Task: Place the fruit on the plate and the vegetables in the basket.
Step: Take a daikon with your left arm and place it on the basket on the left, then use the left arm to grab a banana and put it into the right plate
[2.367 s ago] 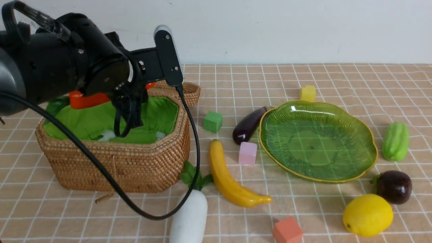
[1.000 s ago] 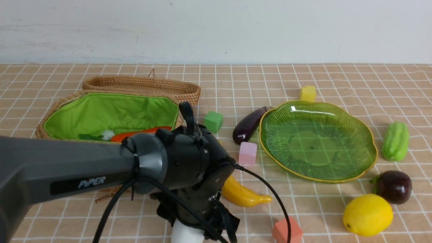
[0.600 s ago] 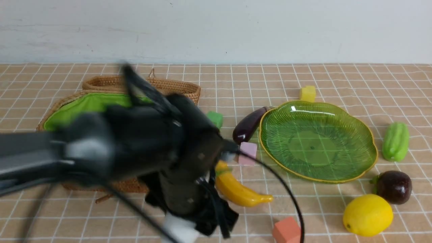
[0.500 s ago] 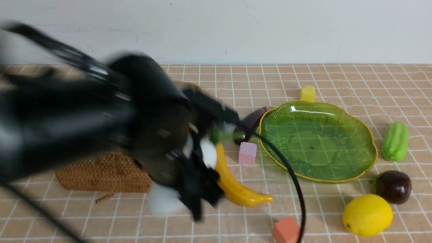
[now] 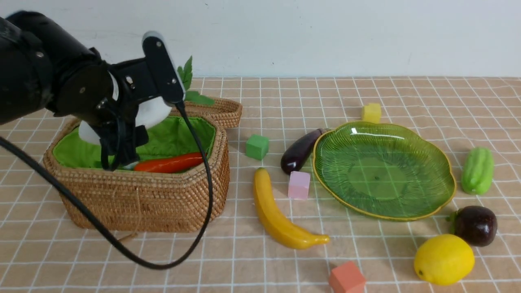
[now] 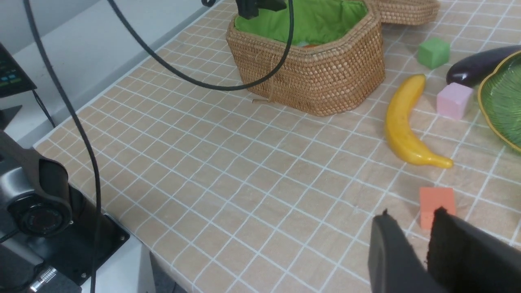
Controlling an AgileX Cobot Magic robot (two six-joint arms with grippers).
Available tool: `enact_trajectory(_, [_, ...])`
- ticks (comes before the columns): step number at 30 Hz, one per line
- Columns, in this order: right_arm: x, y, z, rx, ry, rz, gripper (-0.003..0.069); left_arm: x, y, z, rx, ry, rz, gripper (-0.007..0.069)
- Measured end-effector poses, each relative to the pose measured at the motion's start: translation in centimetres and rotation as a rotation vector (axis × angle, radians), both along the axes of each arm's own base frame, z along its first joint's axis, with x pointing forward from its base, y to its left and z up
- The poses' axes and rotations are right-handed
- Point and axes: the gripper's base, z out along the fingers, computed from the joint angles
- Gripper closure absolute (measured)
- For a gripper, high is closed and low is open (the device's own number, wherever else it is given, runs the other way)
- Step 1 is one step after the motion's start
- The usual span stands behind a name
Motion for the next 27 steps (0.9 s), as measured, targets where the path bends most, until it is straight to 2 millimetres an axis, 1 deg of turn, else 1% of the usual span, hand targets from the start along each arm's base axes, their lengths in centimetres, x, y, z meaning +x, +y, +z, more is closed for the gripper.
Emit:
enact_trajectory(1, [0.0, 0.0, 0.0, 0.0, 0.0, 0.0, 0.0483, 0.2, 0.0, -0.2, -0.012, -0.005, 0.02, -0.0015])
enact_trajectory(3, [0.0, 0.0, 0.0, 0.0, 0.0, 0.0, 0.0482, 0.1, -0.2, -0.2, -0.042, -0.01, 0.04, -0.0034])
enact_trajectory(4, [0.0, 0.0, 0.0, -0.001, 0.0, 0.0, 0.0481, -0.2, -0.8, 0.1, -0.092, -0.019, 0.064, -0.0039])
enact_trajectory(5, [0.0, 0.0, 0.0, -0.002, -0.001, -0.001, 0.048, -0.8, -1.8, 0.4, -0.149, -0.019, 0.078, -0.0027])
enact_trajectory(6, [0.0, 0.0, 0.0, -0.002, -0.001, -0.001, 0.048, -0.9, -2.0, 0.5, -0.157, -0.018, 0.078, -0.0024])
enact_trajectory(8, [0.0, 0.0, 0.0, -0.001, -0.002, -0.004, 0.0479, -2.8, -5.4, 1.0, -0.239, 0.023, 0.033, 0.0066])
enact_trajectory(9, [0.0, 0.0, 0.0, -0.001, -0.001, -0.004, 0.0479, -2.9, -5.7, 1.0, -0.239, 0.022, 0.024, 0.0076])
enact_trajectory(10, [0.0, 0.0, 0.0, 0.005, 0.005, -0.007, 0.0479, -4.1, -8.1, 1.3, -0.287, 0.07, -0.026, 0.0183])
enact_trajectory(11, [0.0, 0.0, 0.0, 0.005, 0.006, -0.007, 0.0479, -4.4, -8.7, 1.3, -0.291, 0.078, -0.041, 0.0197])
enact_trajectory(12, [0.0, 0.0, 0.0, 0.007, 0.009, -0.008, 0.0479, -4.8, -9.9, 1.2, -0.308, 0.119, -0.066, 0.0251])
enact_trajectory(13, [0.0, 0.0, -0.1, 0.006, 0.02, -0.006, 0.0479, -5.5, -11.9, 0.9, -0.309, 0.18, -0.123, 0.0358])
enact_trajectory(14, [-0.1, 0.0, -0.1, 0.003, 0.028, -0.003, 0.0479, -5.8, -13.5, 0.3, -0.281, 0.234, -0.178, 0.0412])
enact_trajectory(15, [-0.1, 0.0, -0.1, 0.003, 0.03, -0.003, 0.0479, -5.8, -13.7, 0.3, -0.27, 0.238, -0.197, 0.043])
enact_trajectory(16, [-0.1, 0.0, -0.3, -0.005, 0.042, 0.004, 0.0479, -5.9, -15.2, -0.9, -0.208, 0.296, -0.272, 0.0472])
enact_trajectory(17, [-0.2, 0.0, -0.4, -0.013, 0.053, 0.011, 0.0477, -5.9, -16.1, -1.8, -0.165, 0.326, -0.324, 0.0482])
enact_trajectory(18, [-0.3, 0.0, -0.5, -0.023, 0.066, 0.019, 0.0477, -5.7, -17.1, -3.6, -0.086, 0.365, -0.401, 0.0477])
enact_trajectory(19, [-0.4, 0.0, -0.6, -0.032, 0.079, 0.026, 0.0476, -5.5, -17.7, -4.9, -0.025, 0.387, -0.465, 0.0457])
enact_trajectory(20, [-0.5, 0.0, -0.7, -0.036, 0.084, 0.029, 0.0476, -5.5, -17.8, -5.2, -0.005, 0.391, -0.489, 0.0452])
enact_trajectory(21, [-0.6, 0.1, -0.9, -0.053, 0.106, 0.043, 0.0476, -5.0, -18.5, -7.4, 0.068, 0.418, -0.573, 0.0379])
enact_trajectory(22, [-0.6, 0.1, -0.9, -0.055, 0.109, 0.045, 0.0476, -4.9, -18.6, -7.7, 0.081, 0.419, -0.591, 0.037])
enact_trajectory(23, [-0.8, 0.1, -1.1, -0.064, 0.122, 0.053, 0.0476, -4.5, -19.0, -9.1, 0.112, 0.422, -0.635, 0.0308])
enact_trajectory(25, [-0.9, 0.1, -1.3, -0.079, 0.141, 0.064, 0.0476, -4.0, -19.6, -10.5, 0.136, 0.41, -0.683, 0.0206])
enact_trajectory(27, [-1.0, 0.1, -1.4, -0.087, 0.151, 0.071, 0.0475, -3.6, -20.0, -11.7, 0.14, 0.397, -0.706, 0.0132])
